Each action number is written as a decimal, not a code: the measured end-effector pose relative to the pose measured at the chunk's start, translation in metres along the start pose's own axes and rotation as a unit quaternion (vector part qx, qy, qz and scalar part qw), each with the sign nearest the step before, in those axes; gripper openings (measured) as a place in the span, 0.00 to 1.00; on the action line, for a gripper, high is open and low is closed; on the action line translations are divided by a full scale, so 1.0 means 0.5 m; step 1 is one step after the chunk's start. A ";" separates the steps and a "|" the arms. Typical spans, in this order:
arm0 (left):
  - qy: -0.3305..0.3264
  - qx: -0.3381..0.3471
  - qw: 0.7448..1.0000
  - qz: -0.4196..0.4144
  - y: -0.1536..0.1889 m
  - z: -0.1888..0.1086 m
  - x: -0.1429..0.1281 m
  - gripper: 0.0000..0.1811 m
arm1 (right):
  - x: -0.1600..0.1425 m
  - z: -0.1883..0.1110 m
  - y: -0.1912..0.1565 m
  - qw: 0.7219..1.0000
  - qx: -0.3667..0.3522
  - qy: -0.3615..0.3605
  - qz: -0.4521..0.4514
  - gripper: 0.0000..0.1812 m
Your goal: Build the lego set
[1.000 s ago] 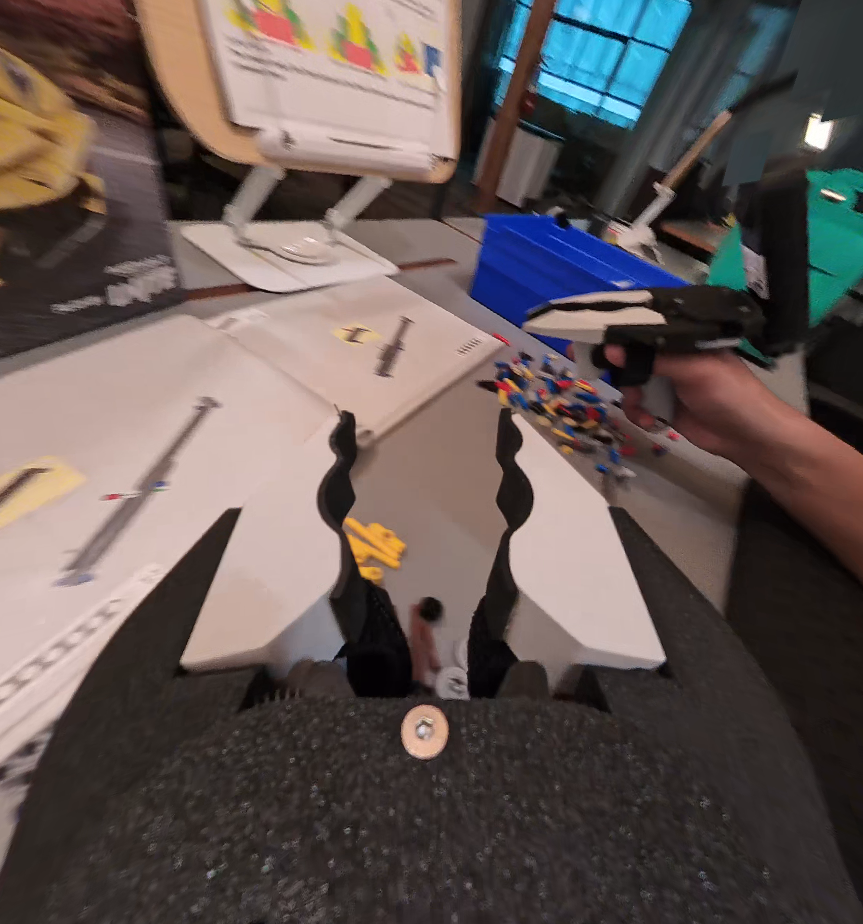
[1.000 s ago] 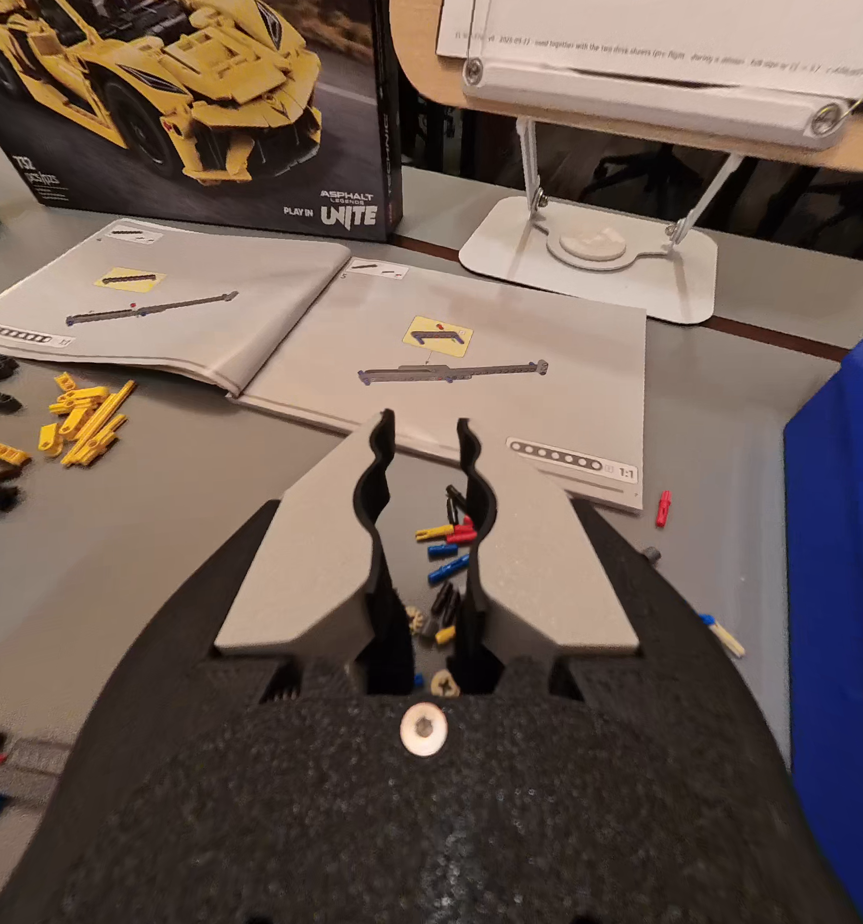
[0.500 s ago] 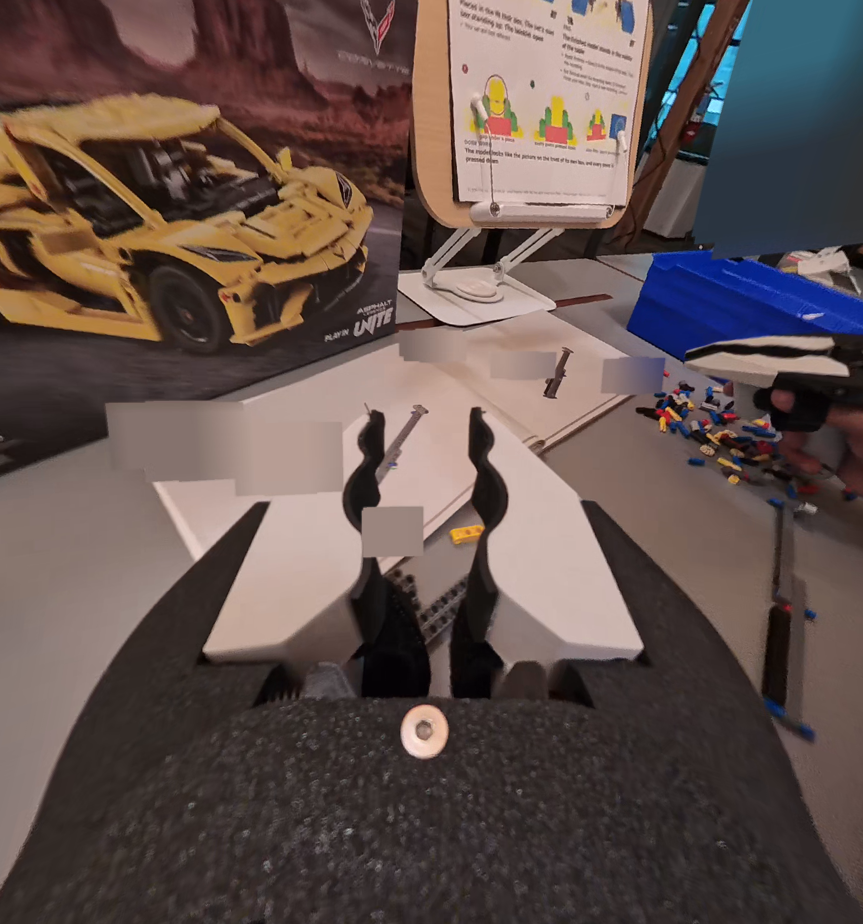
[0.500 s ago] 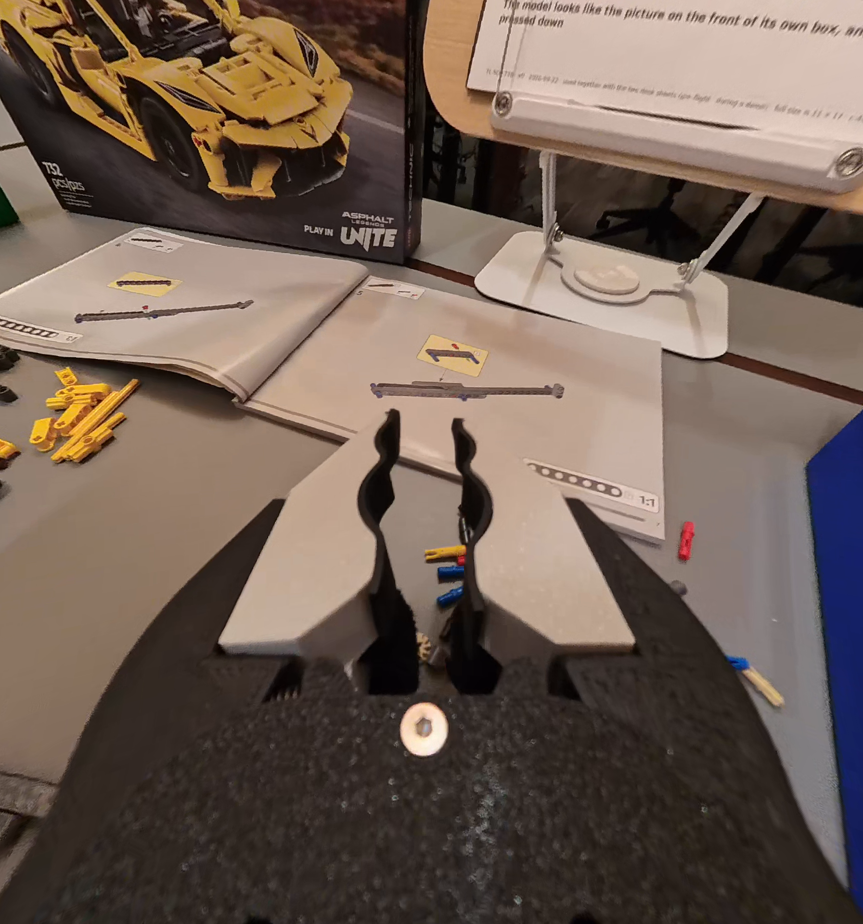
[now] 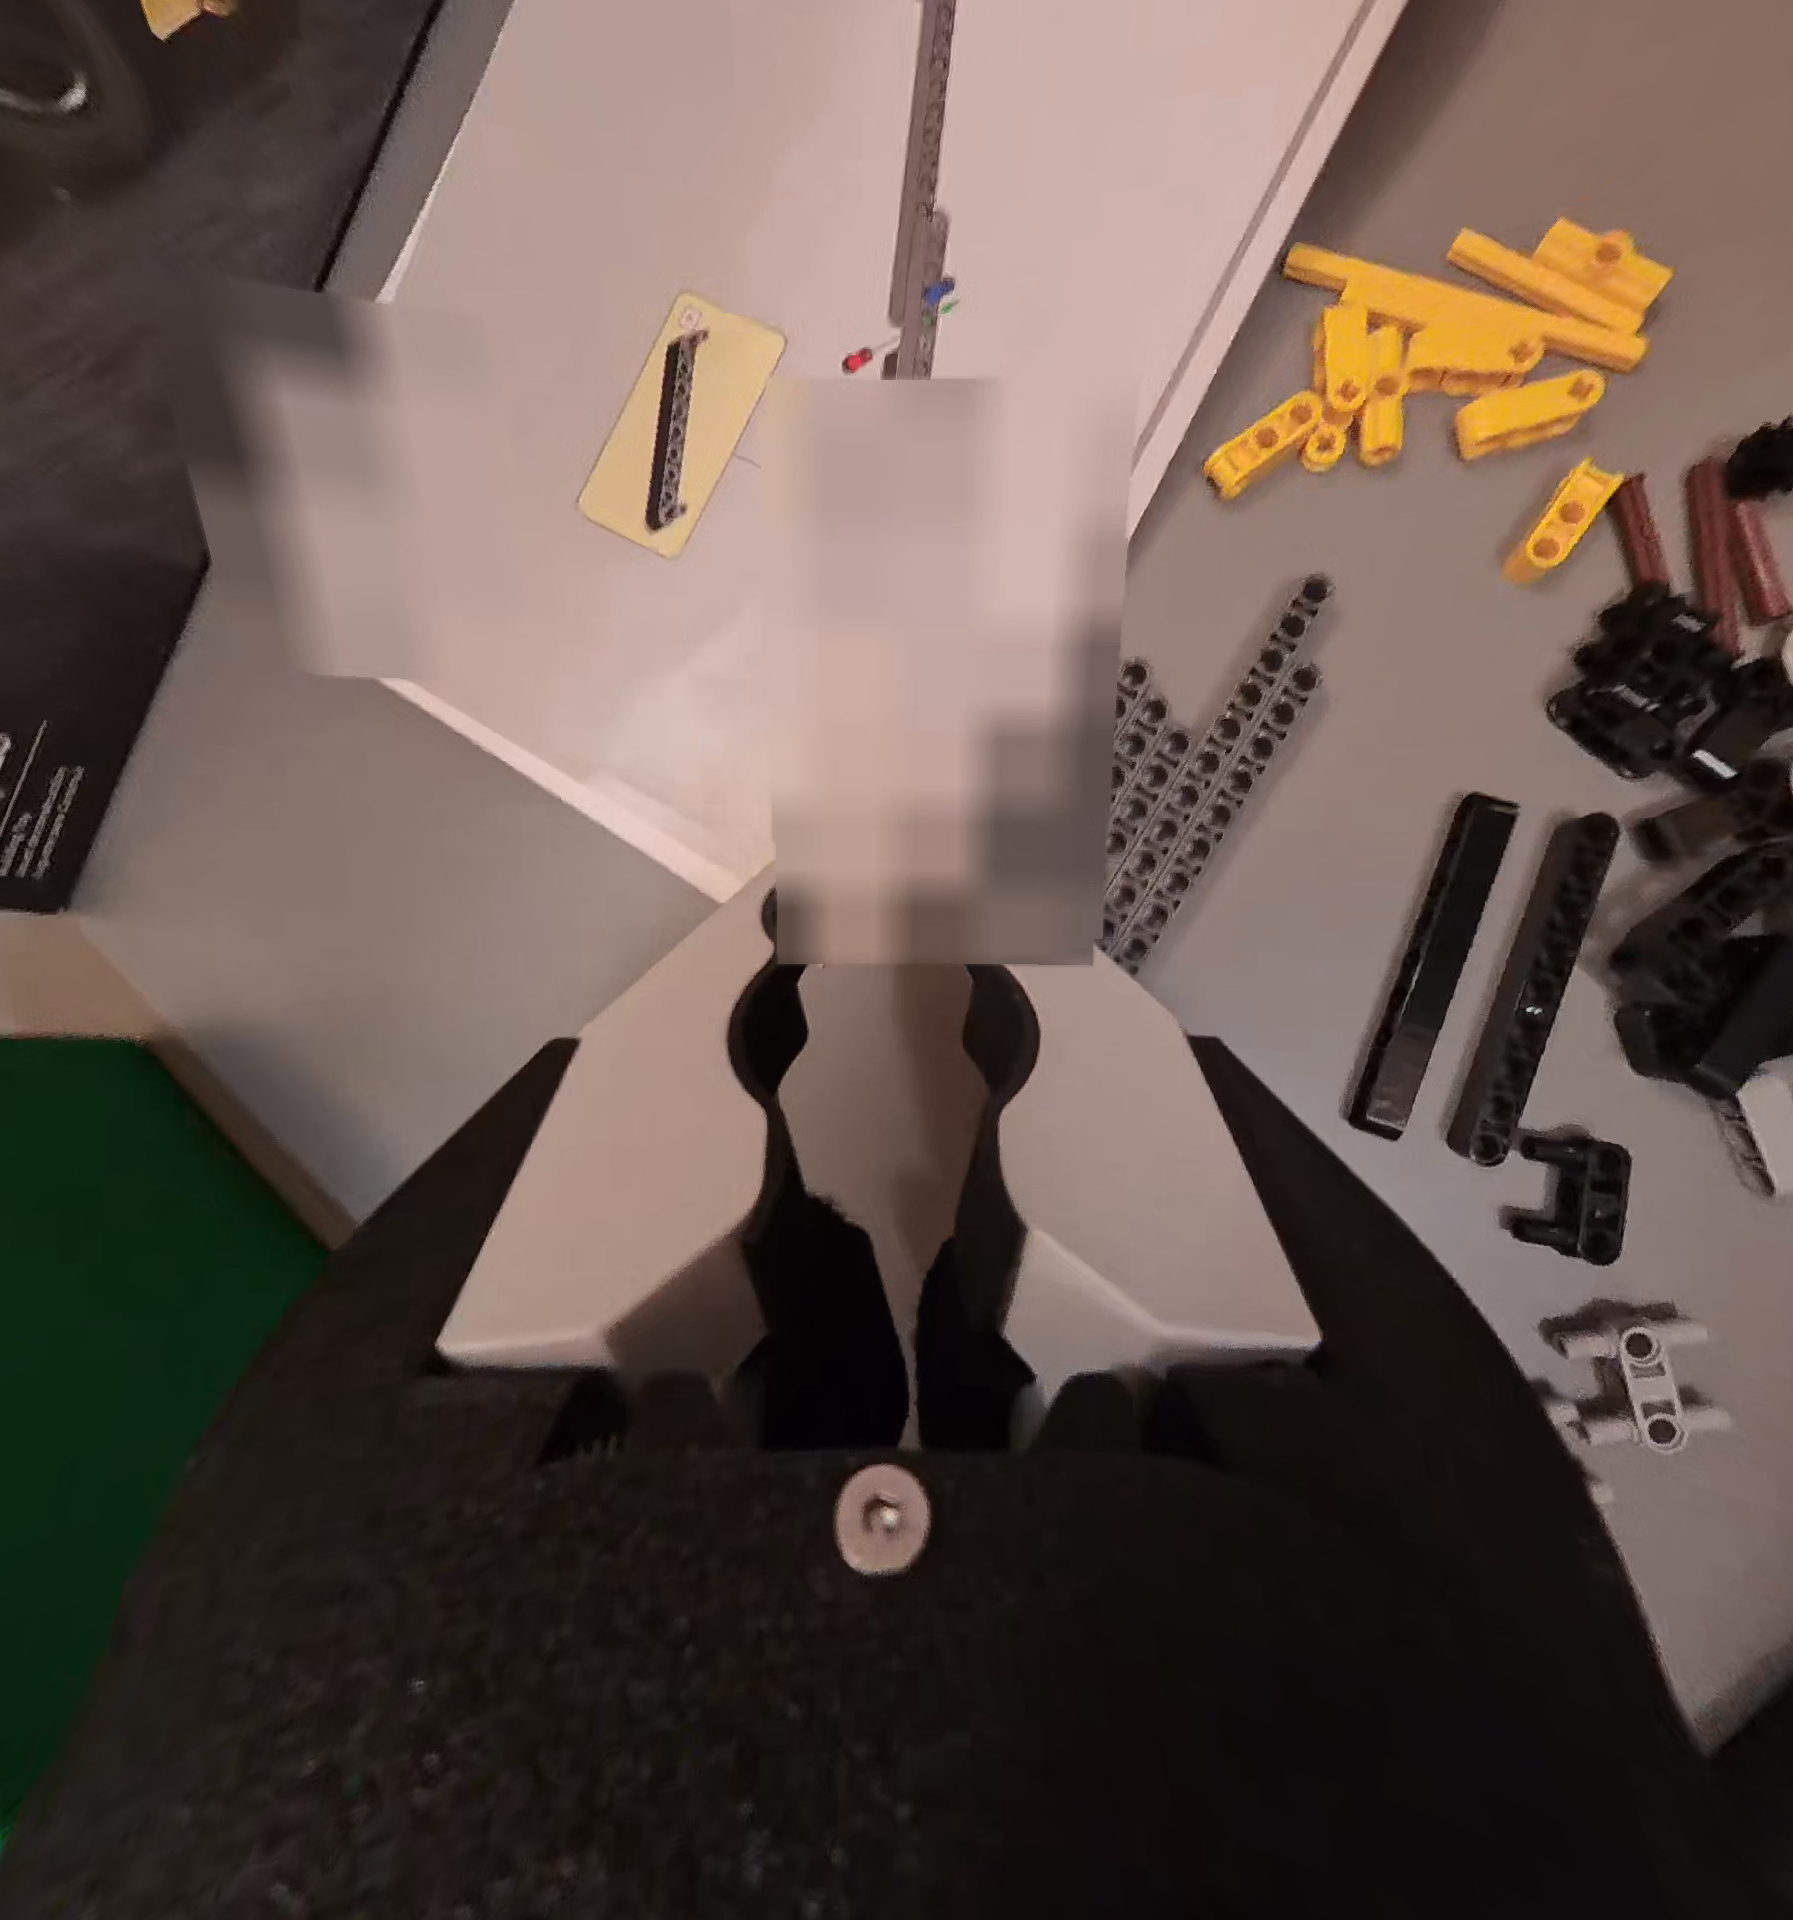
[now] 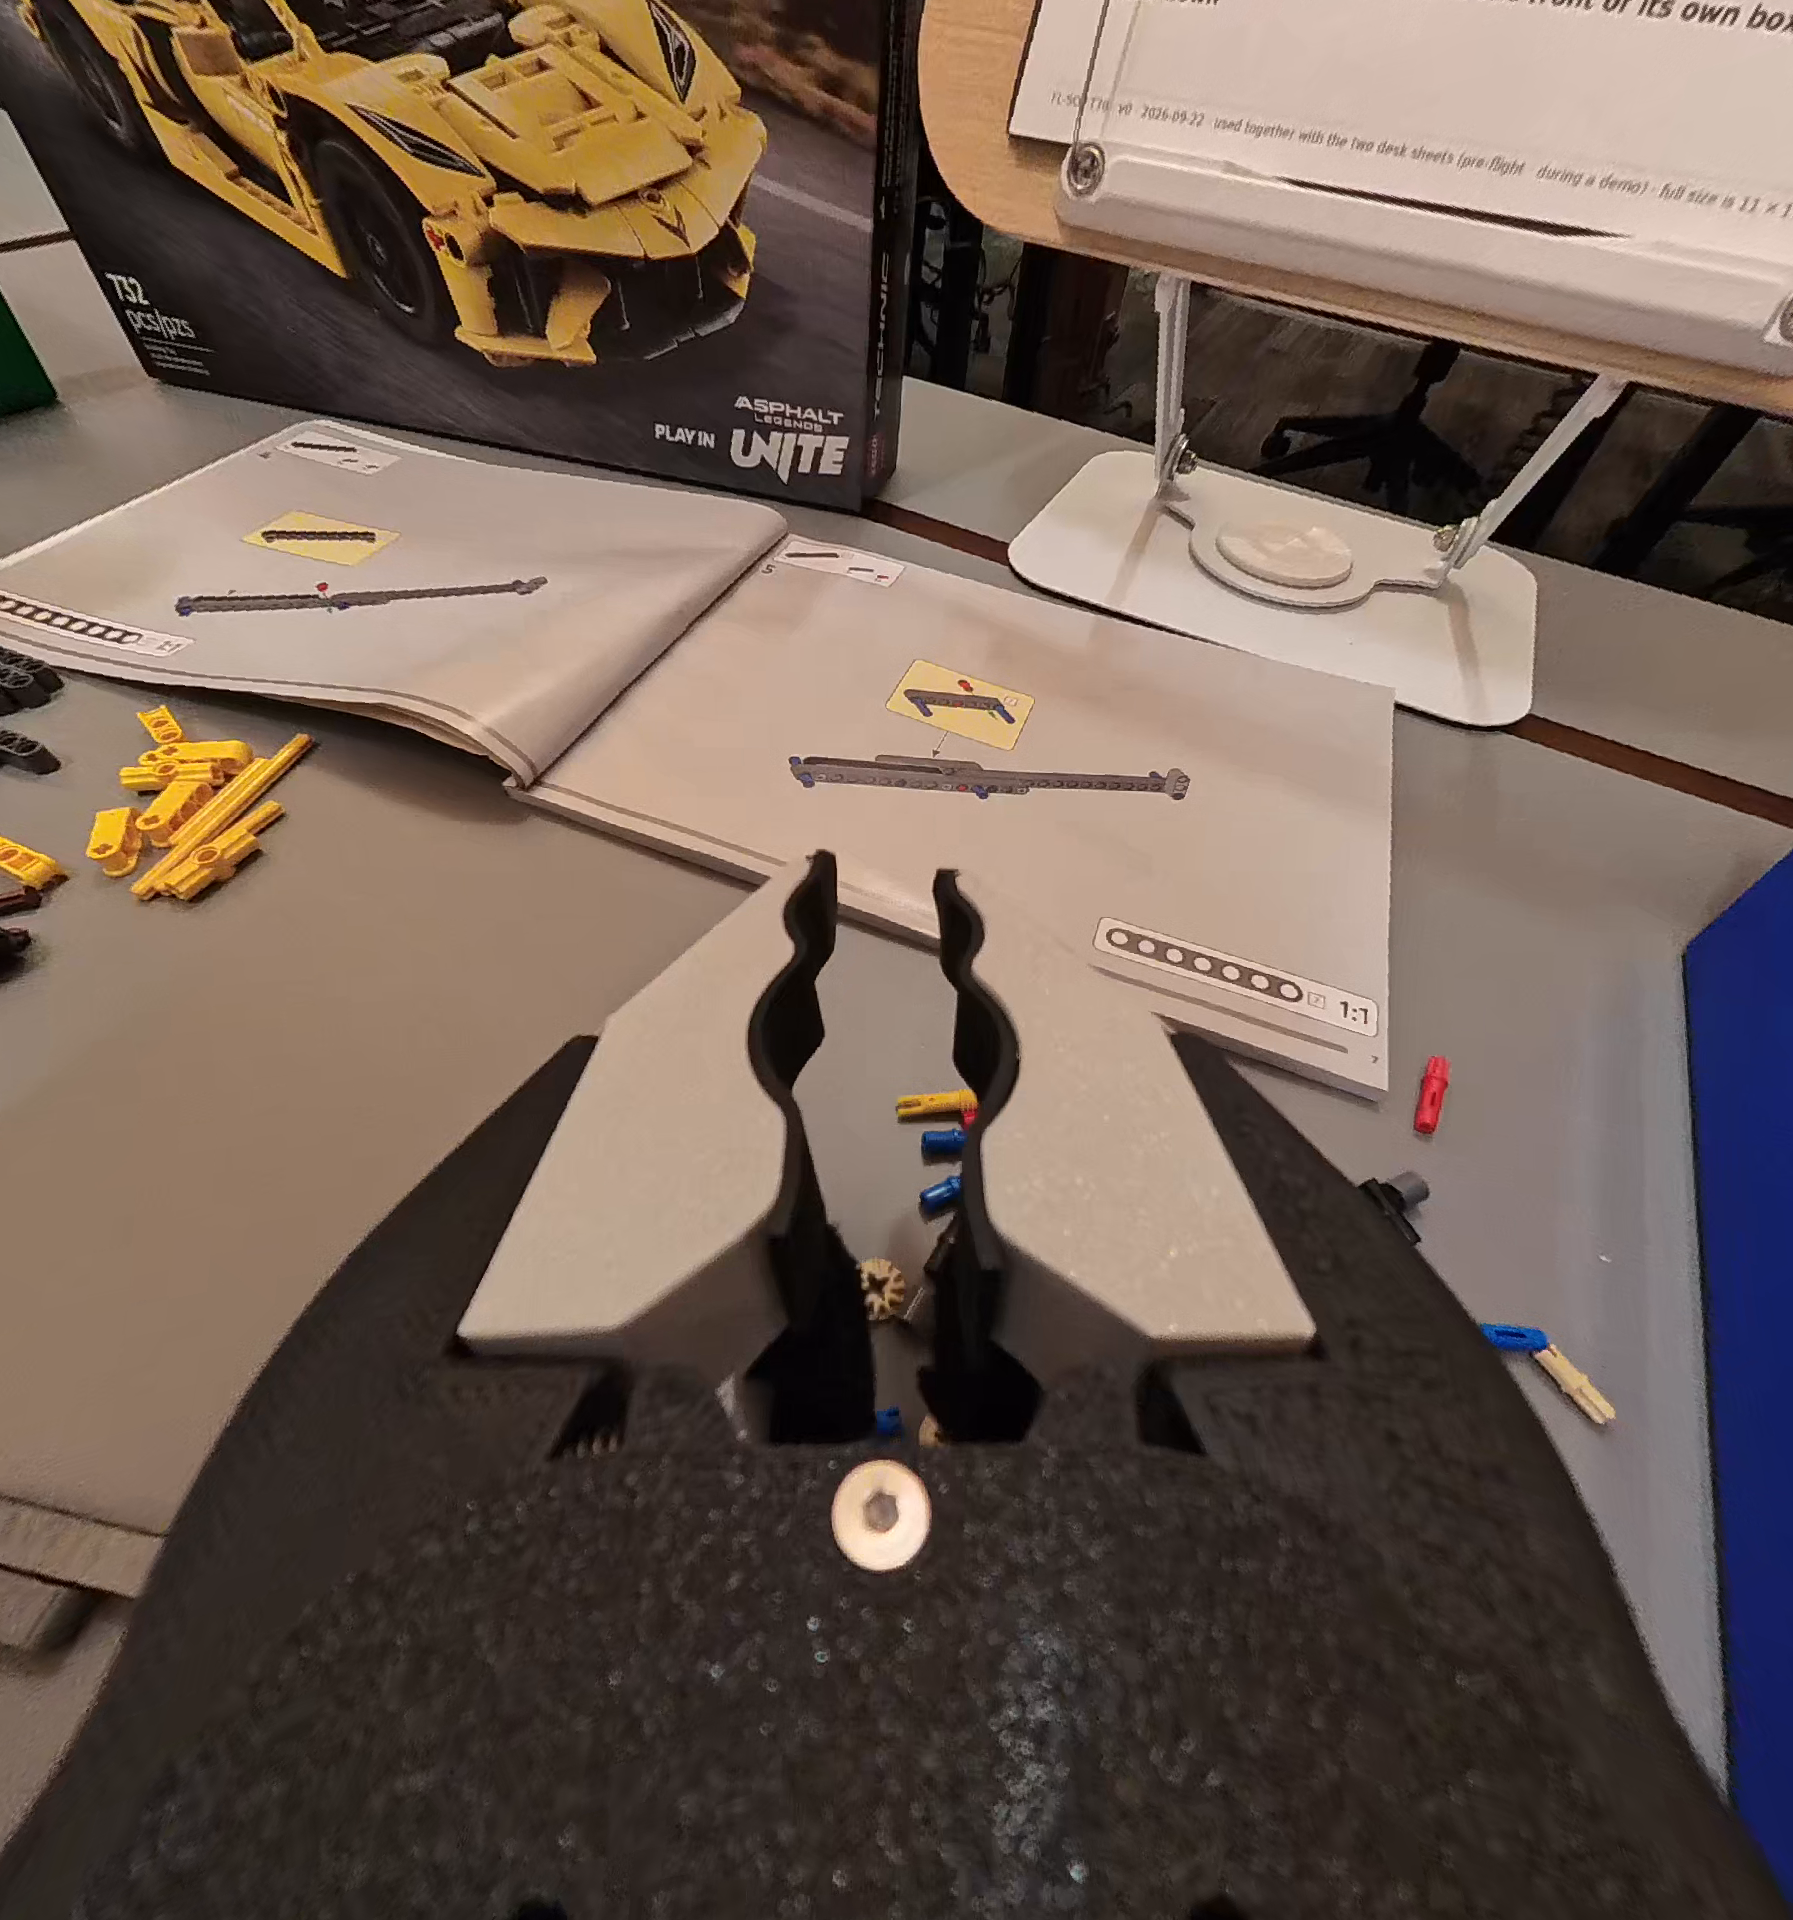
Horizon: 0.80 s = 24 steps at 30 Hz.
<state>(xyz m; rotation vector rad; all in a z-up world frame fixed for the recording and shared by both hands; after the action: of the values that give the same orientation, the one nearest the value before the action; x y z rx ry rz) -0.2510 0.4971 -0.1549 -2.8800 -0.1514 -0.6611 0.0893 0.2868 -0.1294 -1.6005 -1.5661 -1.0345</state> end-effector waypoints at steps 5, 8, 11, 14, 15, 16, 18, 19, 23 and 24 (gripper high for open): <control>-0.035 -0.042 0.996 0.067 0.005 0.020 0.000 0.10 | -0.009 -0.002 -0.001 1.000 -0.007 -0.009 -0.011 0.10; -0.089 -0.039 0.987 0.128 0.003 0.031 -0.022 0.08 | -0.007 -0.004 -0.002 1.000 -0.009 -0.007 -0.014 0.09; -0.098 -0.055 0.979 0.169 0.006 0.032 -0.020 0.08 | -0.004 -0.006 -0.004 1.000 -0.009 -0.004 -0.018 0.09; -0.086 -0.080 0.973 0.200 0.013 0.031 -0.004 0.08 | -0.005 -0.005 -0.007 1.000 -0.009 -0.006 -0.023 0.09; -0.089 -0.087 0.970 0.209 0.013 0.032 -0.001 0.08 | -0.005 -0.004 -0.008 1.000 -0.009 -0.007 -0.025 0.09; -0.095 -0.094 0.967 0.216 0.012 0.034 0.001 0.08 | -0.006 -0.003 -0.009 1.000 -0.008 -0.008 -0.027 0.09; -0.106 -0.098 0.963 0.226 0.006 0.039 0.005 0.08 | -0.007 -0.002 -0.011 0.999 -0.008 -0.010 -0.030 0.09; -0.112 -0.104 0.961 0.230 0.005 0.041 0.007 0.08 | -0.008 -0.001 -0.012 0.999 -0.007 -0.011 -0.031 0.09; -0.126 -0.119 0.951 0.255 0.013 0.048 0.011 0.07 | -0.011 0.002 -0.015 0.999 -0.007 -0.016 -0.040 0.09; -0.127 -0.124 0.949 0.260 0.015 0.050 0.012 0.06 | -0.012 0.002 -0.016 0.999 -0.007 -0.016 -0.042 0.09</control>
<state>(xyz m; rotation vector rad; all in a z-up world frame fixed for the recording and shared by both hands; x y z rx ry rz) -0.2339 0.4949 -0.1755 -3.0220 0.6827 -0.2183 0.0815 0.2857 -0.1356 -1.5799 -1.6645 -1.0713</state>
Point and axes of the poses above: each gripper's, where its closed fingertips meet, z out along the fingers, x out of its top, y = z × x across the jaws, the point moved 4 cm from there along -z, back along the fingers, and after that the axes turned 8 degrees about -y, right-handed, at the moved point
